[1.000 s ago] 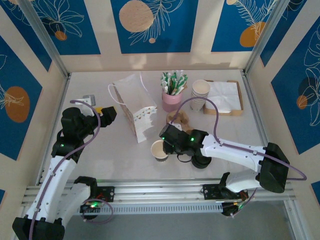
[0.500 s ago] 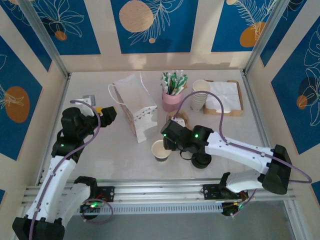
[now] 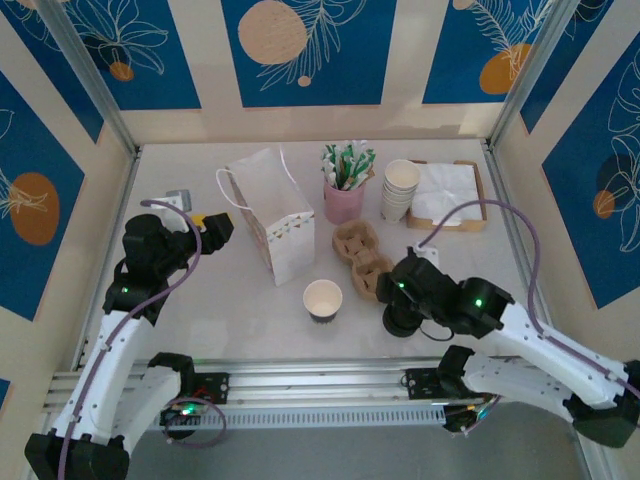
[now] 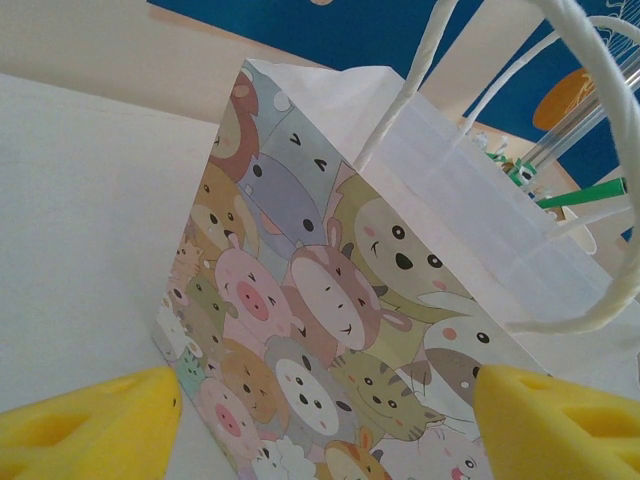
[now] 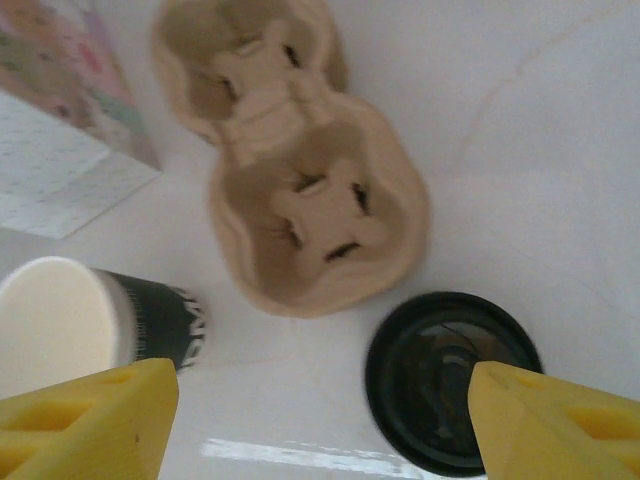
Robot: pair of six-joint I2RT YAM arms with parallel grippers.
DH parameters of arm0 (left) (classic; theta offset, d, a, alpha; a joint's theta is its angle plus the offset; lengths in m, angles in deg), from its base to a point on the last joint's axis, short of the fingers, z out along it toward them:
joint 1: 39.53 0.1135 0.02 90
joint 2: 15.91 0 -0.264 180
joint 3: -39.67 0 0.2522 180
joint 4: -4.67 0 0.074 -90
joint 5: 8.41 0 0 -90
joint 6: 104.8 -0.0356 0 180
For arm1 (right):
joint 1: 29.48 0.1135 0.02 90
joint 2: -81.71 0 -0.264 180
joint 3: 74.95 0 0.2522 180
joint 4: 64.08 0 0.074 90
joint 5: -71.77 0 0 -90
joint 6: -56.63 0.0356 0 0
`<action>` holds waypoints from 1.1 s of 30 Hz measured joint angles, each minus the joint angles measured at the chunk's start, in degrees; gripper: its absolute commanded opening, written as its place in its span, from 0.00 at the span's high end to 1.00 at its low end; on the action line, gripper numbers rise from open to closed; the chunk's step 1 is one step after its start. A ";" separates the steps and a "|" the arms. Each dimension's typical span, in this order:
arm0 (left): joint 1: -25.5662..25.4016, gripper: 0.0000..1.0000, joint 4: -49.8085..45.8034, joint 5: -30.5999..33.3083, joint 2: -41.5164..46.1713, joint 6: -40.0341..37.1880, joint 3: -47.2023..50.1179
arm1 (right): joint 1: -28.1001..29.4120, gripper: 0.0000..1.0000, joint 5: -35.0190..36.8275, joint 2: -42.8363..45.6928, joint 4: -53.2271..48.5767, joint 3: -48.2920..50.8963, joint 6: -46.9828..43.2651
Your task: Pack the takeout coffee
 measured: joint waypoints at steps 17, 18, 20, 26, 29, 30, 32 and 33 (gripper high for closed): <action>0.00 0.23 -0.07 0.00 -0.83 0.00 0.00 | -13.20 0.08 -10.01 3.26 -0.72 12.94 4.28; 0.00 0.23 -0.07 0.00 -0.83 0.00 0.00 | -13.60 0.08 -10.54 3.26 -0.28 13.53 4.37; 0.00 0.23 -0.11 0.00 -0.83 0.00 0.00 | -14.23 0.08 -11.45 3.26 0.66 14.64 4.48; 0.00 0.23 -0.17 0.00 -0.83 0.00 0.00 | -15.23 0.11 -12.90 1.53 2.38 16.39 4.90; 0.00 0.23 -0.17 0.00 -0.83 0.00 0.00 | -15.30 0.15 -13.57 0.04 3.56 16.39 4.79; 0.00 0.23 -0.17 0.00 -0.83 0.00 0.00 | -15.30 0.16 -13.77 -0.55 3.87 16.39 4.83; 0.00 0.23 -0.17 0.00 -0.83 0.00 0.00 | -15.30 0.18 -13.94 -1.46 4.26 16.37 4.83; 0.00 0.23 -0.17 0.00 -0.83 0.02 0.00 | -15.30 0.18 -13.99 -2.01 4.46 16.33 4.85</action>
